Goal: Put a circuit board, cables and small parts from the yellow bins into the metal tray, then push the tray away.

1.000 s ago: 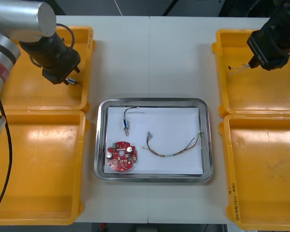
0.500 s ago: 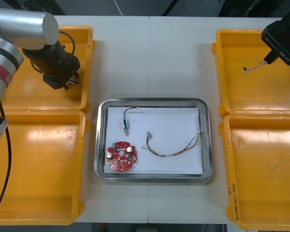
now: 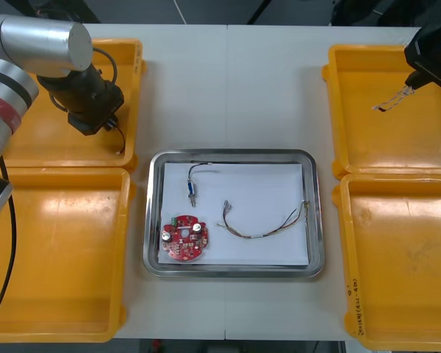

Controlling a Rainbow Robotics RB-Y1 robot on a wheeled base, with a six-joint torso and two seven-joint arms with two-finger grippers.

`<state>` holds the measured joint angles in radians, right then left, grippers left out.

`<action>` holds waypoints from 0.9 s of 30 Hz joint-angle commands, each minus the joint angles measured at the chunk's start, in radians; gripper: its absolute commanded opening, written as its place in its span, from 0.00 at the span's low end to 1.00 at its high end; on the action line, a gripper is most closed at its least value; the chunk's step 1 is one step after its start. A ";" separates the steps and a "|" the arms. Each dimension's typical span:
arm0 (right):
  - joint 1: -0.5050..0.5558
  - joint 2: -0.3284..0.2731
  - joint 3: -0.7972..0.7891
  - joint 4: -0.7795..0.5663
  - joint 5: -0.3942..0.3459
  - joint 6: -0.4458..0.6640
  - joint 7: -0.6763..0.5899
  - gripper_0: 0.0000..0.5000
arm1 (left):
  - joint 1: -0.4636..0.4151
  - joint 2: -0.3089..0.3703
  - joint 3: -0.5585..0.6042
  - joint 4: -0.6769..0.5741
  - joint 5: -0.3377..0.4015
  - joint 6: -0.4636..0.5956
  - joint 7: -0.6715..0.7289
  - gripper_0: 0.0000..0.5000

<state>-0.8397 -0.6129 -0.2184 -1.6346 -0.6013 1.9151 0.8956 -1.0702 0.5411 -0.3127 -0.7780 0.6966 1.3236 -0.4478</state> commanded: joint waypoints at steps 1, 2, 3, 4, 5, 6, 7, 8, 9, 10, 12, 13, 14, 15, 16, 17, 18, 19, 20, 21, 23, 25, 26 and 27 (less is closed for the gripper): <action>0.080 -0.087 0.004 -0.140 -0.087 0.005 0.123 0.00 | -0.034 -0.013 -0.012 -0.007 0.014 -0.015 0.061 0.00; 0.094 -0.102 0.017 -0.169 -0.110 0.005 0.154 0.00 | -0.034 -0.013 -0.012 -0.007 0.015 -0.015 0.058 0.00; 0.105 -0.120 0.031 -0.197 -0.133 0.005 0.183 0.00 | -0.034 -0.013 -0.012 -0.007 0.015 -0.015 0.058 0.00; 0.111 -0.128 0.036 -0.212 -0.143 0.005 0.197 0.00 | -0.034 -0.013 -0.012 -0.007 0.015 -0.015 0.058 0.00; 0.117 -0.142 0.047 -0.240 -0.161 0.005 0.226 0.00 | -0.034 -0.012 -0.012 -0.007 0.015 -0.015 0.058 0.00; 0.120 -0.146 0.050 -0.251 -0.172 0.005 0.241 0.00 | -0.034 -0.012 -0.012 -0.009 0.015 -0.015 0.058 0.00; 0.122 -0.159 0.057 -0.266 -0.195 0.005 0.275 0.00 | -0.034 -0.009 -0.008 -0.009 0.015 -0.015 0.057 0.00; 0.122 -0.169 0.063 -0.274 -0.219 0.005 0.306 0.00 | -0.034 -0.009 -0.002 -0.010 0.015 -0.014 0.057 0.00; 0.122 -0.180 0.068 -0.280 -0.245 0.005 0.336 0.00 | -0.034 -0.007 0.003 -0.010 0.015 -0.015 0.054 0.00; 0.122 -0.185 0.068 -0.281 -0.256 0.005 0.353 0.00 | -0.034 -0.007 0.006 -0.010 0.015 -0.014 0.054 0.00; 0.122 -0.202 0.074 -0.297 -0.305 0.005 0.431 0.00 | -0.034 -0.001 0.018 -0.017 0.014 -0.012 0.050 0.00; 0.122 -0.206 0.077 -0.300 -0.318 0.005 0.451 0.00 | -0.034 0.000 0.023 -0.020 0.014 -0.009 0.049 0.00; 0.122 -0.214 0.090 -0.307 -0.337 0.005 0.487 0.00 | -0.034 0.005 0.027 -0.029 0.012 0.002 0.046 0.00; 0.122 -0.223 0.103 -0.320 -0.357 0.005 0.519 0.00 | -0.034 0.011 0.037 -0.038 0.011 0.014 0.044 0.00; 0.122 -0.229 0.111 -0.326 -0.367 0.005 0.534 0.00 | -0.034 0.014 0.041 -0.043 0.011 0.022 0.043 0.00; 0.122 -0.238 0.129 -0.341 -0.380 0.005 0.560 0.00 | -0.034 0.019 0.053 -0.053 0.011 0.037 0.040 0.00; 0.122 -0.246 0.151 -0.358 -0.391 0.005 0.588 0.00 | -0.034 0.025 0.064 -0.069 0.011 0.057 0.037 0.00; 0.122 -0.249 0.162 -0.366 -0.396 0.005 0.600 0.00 | -0.034 0.026 0.069 -0.075 0.009 0.066 0.037 0.00; 0.122 -0.254 0.186 -0.384 -0.402 0.005 0.625 0.00 | -0.034 0.033 0.080 -0.090 0.011 0.088 0.035 0.00; 0.122 -0.254 0.209 -0.401 -0.405 0.005 0.646 0.00 | -0.034 0.039 0.089 -0.104 0.011 0.106 0.034 0.00; 0.122 -0.254 0.248 -0.429 -0.408 0.005 0.689 0.00 | -0.034 0.045 0.103 -0.125 0.007 0.134 0.032 0.00; 0.122 -0.255 0.294 -0.455 -0.408 0.005 0.726 0.00 | -0.034 0.053 0.113 -0.147 0.007 0.163 0.029 0.00; 0.120 -0.254 0.324 -0.475 -0.406 0.005 0.744 0.00 | -0.034 0.057 0.123 -0.162 0.006 0.183 0.027 0.00; 0.120 -0.254 0.355 -0.495 -0.402 0.005 0.763 0.00 | -0.034 0.063 0.132 -0.184 0.004 0.203 0.026 0.00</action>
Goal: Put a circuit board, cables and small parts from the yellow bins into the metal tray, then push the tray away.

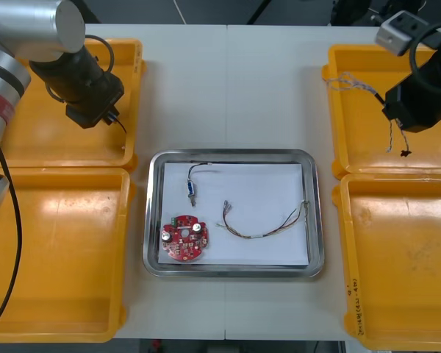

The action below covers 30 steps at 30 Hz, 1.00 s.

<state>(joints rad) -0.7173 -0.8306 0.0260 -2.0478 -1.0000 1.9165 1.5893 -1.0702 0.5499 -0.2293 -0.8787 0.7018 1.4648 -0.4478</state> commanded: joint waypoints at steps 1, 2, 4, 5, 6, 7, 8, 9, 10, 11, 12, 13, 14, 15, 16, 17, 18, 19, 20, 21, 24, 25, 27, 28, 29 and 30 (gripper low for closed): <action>-0.002 -0.035 0.126 -0.089 0.000 0.003 0.075 0.00 | -0.034 0.056 0.053 -0.094 -0.002 0.071 0.026 0.00; -0.005 -0.030 0.155 -0.103 0.006 -0.008 0.087 0.00 | -0.034 0.061 0.064 -0.118 -0.004 0.092 0.026 0.00; -0.011 -0.016 0.195 -0.114 0.018 -0.033 0.112 0.00 | -0.034 0.067 0.077 -0.152 -0.005 0.121 0.028 0.00; -0.014 -0.001 0.216 -0.114 0.024 -0.050 0.129 0.00 | -0.034 0.070 0.082 -0.175 -0.007 0.141 0.028 0.00; -0.019 0.014 0.236 -0.112 0.032 -0.065 0.144 0.00 | -0.034 0.074 0.082 -0.198 -0.008 0.161 0.029 0.00; -0.021 0.022 0.249 -0.114 0.040 -0.073 0.150 0.00 | -0.034 0.074 0.082 -0.210 -0.008 0.170 0.031 0.00; -0.025 0.041 0.273 -0.114 0.058 -0.083 0.164 0.00 | -0.034 0.077 0.082 -0.233 -0.012 0.192 0.031 0.00; -0.030 0.056 0.293 -0.114 0.075 -0.093 0.176 0.00 | -0.034 0.077 0.082 -0.247 -0.012 0.207 0.032 0.00; -0.030 0.064 0.304 -0.112 0.087 -0.097 0.182 0.00 | -0.034 0.077 0.082 -0.255 -0.012 0.215 0.032 0.00; -0.033 0.079 0.330 -0.112 0.110 -0.109 0.192 0.00 | -0.034 0.077 0.082 -0.270 -0.008 0.232 0.031 0.00; -0.036 0.093 0.356 -0.107 0.133 -0.122 0.195 0.00 | -0.034 0.077 0.082 -0.284 -0.008 0.249 0.029 0.00; -0.040 0.103 0.382 -0.098 0.150 -0.140 0.198 0.00 | -0.034 0.077 0.082 -0.304 -0.005 0.267 0.028 0.00; -0.044 0.110 0.397 -0.094 0.159 -0.149 0.199 0.00 | -0.034 0.077 0.082 -0.316 -0.004 0.276 0.026 0.00; -0.047 0.119 0.425 -0.083 0.175 -0.168 0.201 0.00 | -0.034 0.077 0.082 -0.338 -0.004 0.293 0.024 0.00; -0.053 0.128 0.450 -0.072 0.189 -0.189 0.202 0.00 | -0.034 0.077 0.082 -0.362 -0.002 0.312 0.024 0.00; -0.054 0.133 0.462 -0.066 0.195 -0.197 0.202 0.00 | -0.034 0.079 0.082 -0.375 -0.002 0.321 0.024 0.00; -0.059 0.142 0.485 -0.055 0.207 -0.215 0.204 0.00 | -0.034 0.079 0.082 -0.396 0.002 0.338 0.024 0.00; -0.060 0.151 0.509 -0.046 0.221 -0.234 0.209 0.00 | -0.034 0.081 0.082 -0.417 0.005 0.355 0.024 0.00; -0.062 0.154 0.519 -0.041 0.227 -0.243 0.210 0.00 | -0.034 0.079 0.082 -0.425 0.007 0.362 0.024 0.00; -0.062 0.160 0.543 -0.034 0.239 -0.263 0.215 0.00 | -0.034 0.081 0.082 -0.444 0.010 0.376 0.024 0.00; -0.064 0.166 0.595 -0.018 0.278 -0.309 0.230 0.00 | -0.034 0.081 0.082 -0.480 0.019 0.405 0.023 0.00; -0.065 0.166 0.618 -0.009 0.290 -0.329 0.238 0.00 | -0.034 0.081 0.082 -0.494 0.024 0.414 0.023 0.00; -0.065 0.166 0.646 0.005 0.305 -0.353 0.248 0.00 | -0.034 0.081 0.082 -0.511 0.030 0.422 0.026 0.00; -0.065 0.166 0.663 0.015 0.316 -0.370 0.258 0.00 | -0.034 0.081 0.082 -0.519 0.031 0.427 0.028 0.00; -0.065 0.166 0.669 0.021 0.322 -0.379 0.262 0.00 | -0.034 0.081 0.082 -0.523 0.033 0.428 0.028 0.00; -0.065 0.166 0.683 0.034 0.334 -0.401 0.287 0.00 | -0.034 0.082 0.082 -0.529 0.036 0.430 0.028 0.00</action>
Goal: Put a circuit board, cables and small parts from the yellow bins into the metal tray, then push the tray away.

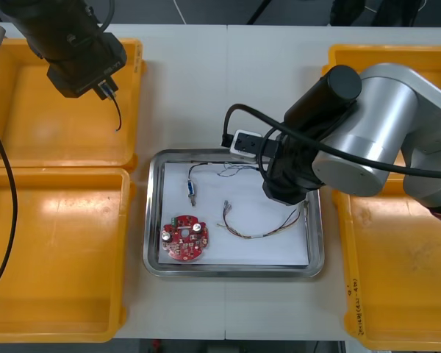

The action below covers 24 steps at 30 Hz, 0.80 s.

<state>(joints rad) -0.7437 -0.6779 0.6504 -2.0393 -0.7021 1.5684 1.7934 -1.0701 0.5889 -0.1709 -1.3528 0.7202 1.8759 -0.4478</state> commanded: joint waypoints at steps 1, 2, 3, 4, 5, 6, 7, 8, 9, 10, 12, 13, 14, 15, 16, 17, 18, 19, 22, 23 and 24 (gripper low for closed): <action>-0.039 0.015 0.069 0.040 0.042 -0.074 0.107 0.00 | -0.034 0.043 0.024 -0.057 0.019 0.020 0.029 0.00; -0.039 0.017 0.072 0.048 0.044 -0.082 0.118 0.00 | -0.034 0.043 0.024 -0.058 0.019 0.020 0.028 0.00; -0.039 0.020 0.072 0.070 0.041 -0.099 0.138 0.00 | -0.033 0.045 0.024 -0.058 0.021 0.020 0.029 0.00; -0.039 0.023 0.072 0.087 0.038 -0.113 0.158 0.00 | -0.034 0.045 0.024 -0.058 0.019 0.020 0.028 0.00; -0.039 0.026 0.072 0.094 0.038 -0.117 0.167 0.00 | -0.034 0.045 0.024 -0.058 0.019 0.020 0.028 0.00; -0.039 0.031 0.072 0.108 0.039 -0.123 0.188 0.00 | -0.033 0.045 0.024 -0.058 0.019 0.020 0.026 0.00; -0.039 0.035 0.074 0.120 0.041 -0.130 0.208 0.00 | -0.034 0.045 0.024 -0.058 0.018 0.020 0.026 0.00; -0.039 0.038 0.075 0.125 0.041 -0.131 0.216 0.00 | -0.033 0.045 0.024 -0.058 0.018 0.020 0.024 0.00; -0.039 0.038 0.080 0.136 0.044 -0.136 0.231 0.00 | -0.033 0.045 0.024 -0.058 0.018 0.020 0.024 0.00; -0.039 0.038 0.087 0.143 0.050 -0.143 0.244 0.00 | -0.033 0.045 0.024 -0.058 0.018 0.020 0.024 0.00; -0.039 0.034 0.103 0.149 0.070 -0.154 0.250 0.00 | -0.033 0.045 0.024 -0.058 0.019 0.020 0.024 0.00; -0.039 0.029 0.117 0.156 0.082 -0.163 0.251 0.00 | -0.033 0.045 0.024 -0.058 0.018 0.020 0.024 0.00; -0.039 0.026 0.123 0.157 0.085 -0.169 0.253 0.00 | -0.033 0.045 0.024 -0.058 0.018 0.020 0.024 0.00; -0.039 0.024 0.130 0.165 0.089 -0.183 0.253 0.00 | -0.033 0.045 0.024 -0.058 0.018 0.020 0.024 0.00; -0.039 0.023 0.135 0.174 0.089 -0.191 0.253 0.00 | -0.033 0.045 0.024 -0.058 0.018 0.020 0.024 0.00; -0.039 0.023 0.137 0.179 0.089 -0.192 0.254 0.00 | -0.033 0.045 0.024 -0.058 0.018 0.020 0.024 0.00; -0.039 0.023 0.138 0.185 0.090 -0.192 0.256 0.00 | -0.033 0.045 0.024 -0.058 0.018 0.020 0.024 0.00; -0.039 0.023 0.138 0.188 0.095 -0.194 0.259 0.00 | -0.033 0.045 0.024 -0.058 0.018 0.020 0.024 0.00; -0.036 0.018 0.138 0.191 0.107 -0.192 0.270 0.00 | -0.033 0.045 0.024 -0.058 0.018 0.020 0.024 0.00; -0.034 0.015 0.138 0.191 0.110 -0.192 0.274 0.06 | -0.033 0.045 0.024 -0.058 0.018 0.020 0.024 0.00; -0.034 0.014 0.138 0.191 0.110 -0.194 0.276 0.15 | -0.033 0.045 0.024 -0.058 0.018 0.020 0.024 0.00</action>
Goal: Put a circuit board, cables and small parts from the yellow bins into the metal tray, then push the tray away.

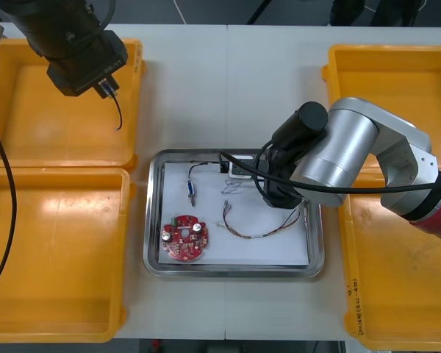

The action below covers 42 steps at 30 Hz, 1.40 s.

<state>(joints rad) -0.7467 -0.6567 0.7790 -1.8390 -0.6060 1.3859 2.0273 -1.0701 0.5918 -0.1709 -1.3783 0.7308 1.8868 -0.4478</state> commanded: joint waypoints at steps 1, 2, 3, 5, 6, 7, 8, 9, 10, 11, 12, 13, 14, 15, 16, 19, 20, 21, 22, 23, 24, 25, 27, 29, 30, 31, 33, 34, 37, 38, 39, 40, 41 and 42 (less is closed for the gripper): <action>-0.028 -0.012 0.009 -0.009 0.014 -0.010 0.045 0.34 | -0.033 0.043 0.024 -0.033 0.007 0.009 0.024 0.00; -0.026 -0.015 0.009 -0.009 0.014 -0.010 0.048 0.52 | -0.033 0.043 0.024 -0.033 0.007 0.009 0.024 0.00; -0.026 -0.017 0.009 -0.009 0.014 -0.010 0.050 0.65 | -0.033 0.043 0.024 -0.033 0.007 0.009 0.024 0.00; -0.023 -0.021 0.009 -0.009 0.014 -0.010 0.051 0.92 | -0.033 0.043 0.024 -0.033 0.007 0.009 0.026 0.00; -0.023 -0.023 0.009 -0.009 0.014 -0.010 0.050 1.00 | -0.033 0.045 0.024 -0.033 0.007 0.009 0.026 0.00; -0.023 -0.026 0.008 -0.009 0.014 -0.010 0.051 1.00 | -0.033 0.045 0.024 -0.033 0.007 0.009 0.026 0.00; -0.025 -0.026 0.008 -0.011 0.014 -0.010 0.051 1.00 | -0.033 0.045 0.024 -0.033 0.007 0.009 0.028 0.00; -0.025 -0.024 0.008 -0.009 0.012 -0.010 0.051 1.00 | -0.033 0.045 0.024 -0.033 0.007 0.009 0.028 0.00; -0.025 -0.026 0.009 -0.009 0.014 -0.010 0.050 1.00 | -0.033 0.045 0.024 -0.033 0.007 0.009 0.028 0.01; -0.025 -0.024 0.006 -0.011 0.014 -0.010 0.050 1.00 | -0.033 0.045 0.024 -0.033 0.007 0.009 0.028 0.00; -0.025 -0.026 0.005 -0.012 0.014 -0.010 0.050 1.00 | -0.033 0.045 0.024 -0.033 0.006 0.009 0.028 0.00; -0.025 -0.026 0.005 -0.019 0.014 -0.010 0.050 1.00 | -0.033 0.045 0.024 -0.033 0.006 0.009 0.028 0.00; -0.025 -0.026 0.002 -0.025 0.014 -0.008 0.050 1.00 | -0.033 0.045 0.024 -0.033 0.006 0.009 0.028 0.00; -0.025 -0.026 0.000 -0.028 0.014 -0.005 0.050 1.00 | -0.033 0.045 0.024 -0.033 0.006 0.009 0.028 0.00; -0.025 -0.024 -0.004 -0.037 0.014 0.002 0.048 1.00 | -0.033 0.045 0.024 -0.033 0.006 0.009 0.026 0.00; -0.025 -0.024 -0.015 -0.069 0.025 0.035 0.045 1.00 | -0.033 0.045 0.024 -0.033 0.006 0.009 0.024 0.00; -0.025 -0.024 -0.024 -0.085 0.029 0.058 0.042 1.00 | -0.033 0.045 0.024 -0.033 0.007 0.009 0.024 0.00; -0.025 -0.024 -0.029 -0.091 0.031 0.068 0.042 1.00 | -0.033 0.045 0.024 -0.033 0.007 0.009 0.024 0.01; -0.025 -0.021 -0.038 -0.106 0.031 0.094 0.041 1.00 | -0.033 0.045 0.024 -0.033 0.007 0.009 0.024 0.00; -0.025 -0.015 -0.053 -0.121 0.031 0.125 0.039 1.00 | -0.034 0.043 0.024 -0.033 0.007 0.009 0.024 0.00; -0.023 -0.014 -0.061 -0.131 0.031 0.143 0.037 1.00 | -0.033 0.045 0.024 -0.033 0.007 0.009 0.024 0.00; -0.017 -0.004 -0.081 -0.147 0.031 0.180 0.037 1.00 | -0.033 0.045 0.024 -0.033 0.007 0.009 0.024 0.00; 0.001 0.009 -0.133 -0.190 0.031 0.260 0.034 1.00 | -0.033 0.045 0.024 -0.033 0.007 0.009 0.028 0.00; 0.027 0.020 -0.184 -0.229 0.031 0.320 0.033 1.00 | -0.033 0.045 0.024 -0.034 0.007 0.009 0.028 0.00; 0.035 0.023 -0.202 -0.243 0.031 0.340 0.033 1.00 | -0.033 0.043 0.024 -0.034 0.007 0.009 0.028 0.00; 0.052 0.029 -0.238 -0.269 0.029 0.381 0.034 1.00 | -0.033 0.045 0.024 -0.038 0.007 0.009 0.026 0.00; 0.082 0.037 -0.307 -0.319 0.019 0.464 0.033 1.00 | -0.033 0.043 0.024 -0.042 0.010 0.009 0.024 0.00; 0.090 0.038 -0.325 -0.333 0.014 0.487 0.033 1.00 | -0.033 0.043 0.024 -0.047 0.012 0.009 0.024 0.00; 0.124 0.042 -0.415 -0.388 -0.003 0.534 0.027 1.00 | -0.033 0.042 0.019 -0.061 0.022 0.009 0.023 0.00; 0.139 0.042 -0.454 -0.411 -0.009 0.534 0.025 1.00 | -0.033 0.042 0.014 -0.070 0.029 0.009 0.023 0.00; 0.155 0.043 -0.489 -0.431 -0.014 0.534 0.021 1.00 | -0.033 0.042 0.008 -0.079 0.033 0.009 0.023 0.00; 0.171 0.042 -0.526 -0.451 -0.018 0.534 0.019 1.00 | -0.033 0.042 0.002 -0.087 0.038 0.009 0.024 0.00; 0.178 0.042 -0.546 -0.463 -0.020 0.534 0.016 1.00 | -0.033 0.042 -0.001 -0.093 0.041 0.009 0.023 0.00; 0.193 0.042 -0.587 -0.483 -0.024 0.534 0.011 1.00 | -0.033 0.042 -0.009 -0.102 0.044 0.009 0.023 0.00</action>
<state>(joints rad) -0.5976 -0.6279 0.2998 -2.2497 -0.6147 1.9139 2.0338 -1.0701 0.5936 -0.1713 -1.4241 0.7578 1.8870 -0.4478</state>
